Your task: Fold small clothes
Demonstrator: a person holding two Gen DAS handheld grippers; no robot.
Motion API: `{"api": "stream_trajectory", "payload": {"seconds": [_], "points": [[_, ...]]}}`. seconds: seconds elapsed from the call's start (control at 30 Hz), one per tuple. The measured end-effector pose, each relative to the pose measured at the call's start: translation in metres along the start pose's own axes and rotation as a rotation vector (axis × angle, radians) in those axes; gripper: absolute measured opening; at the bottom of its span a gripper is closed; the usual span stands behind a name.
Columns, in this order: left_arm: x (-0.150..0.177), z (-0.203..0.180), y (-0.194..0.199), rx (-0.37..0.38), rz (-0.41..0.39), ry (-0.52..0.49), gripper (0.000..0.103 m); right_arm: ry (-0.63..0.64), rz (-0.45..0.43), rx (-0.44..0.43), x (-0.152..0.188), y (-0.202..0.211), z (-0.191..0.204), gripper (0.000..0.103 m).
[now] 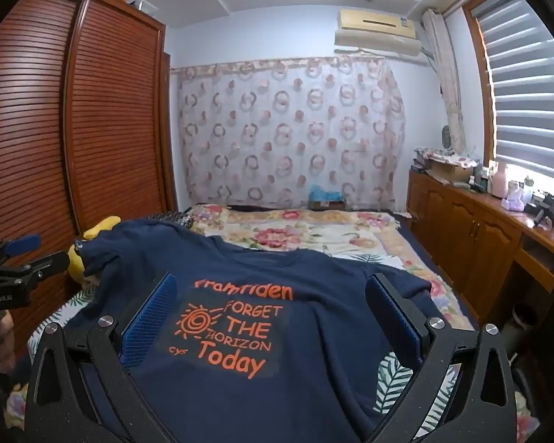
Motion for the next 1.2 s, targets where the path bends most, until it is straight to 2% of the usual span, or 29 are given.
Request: {"api": "stream_trajectory", "payload": {"seconds": [0.03,1.2], "points": [[0.0004,0.0003,-0.0002,-0.005,0.005,-0.006,0.103,-0.026,-0.004,-0.007,-0.0004,0.0002,-0.0007,0.103],[0.0043,0.0039,0.0023,-0.012,-0.003,-0.024,0.103,-0.029,-0.002,-0.011,-0.0006,0.0003,0.0012,0.103]]}}
Point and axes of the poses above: each gripper's, at about its wrist camera, not at the fingertips, and y roughly against the way its jaws point, z to its left, x to its underside, the point moved 9 cm from there along -y, roughly the way its jaws point, and after that the axes turned 6 degrees about -x, right-handed, at the moved point
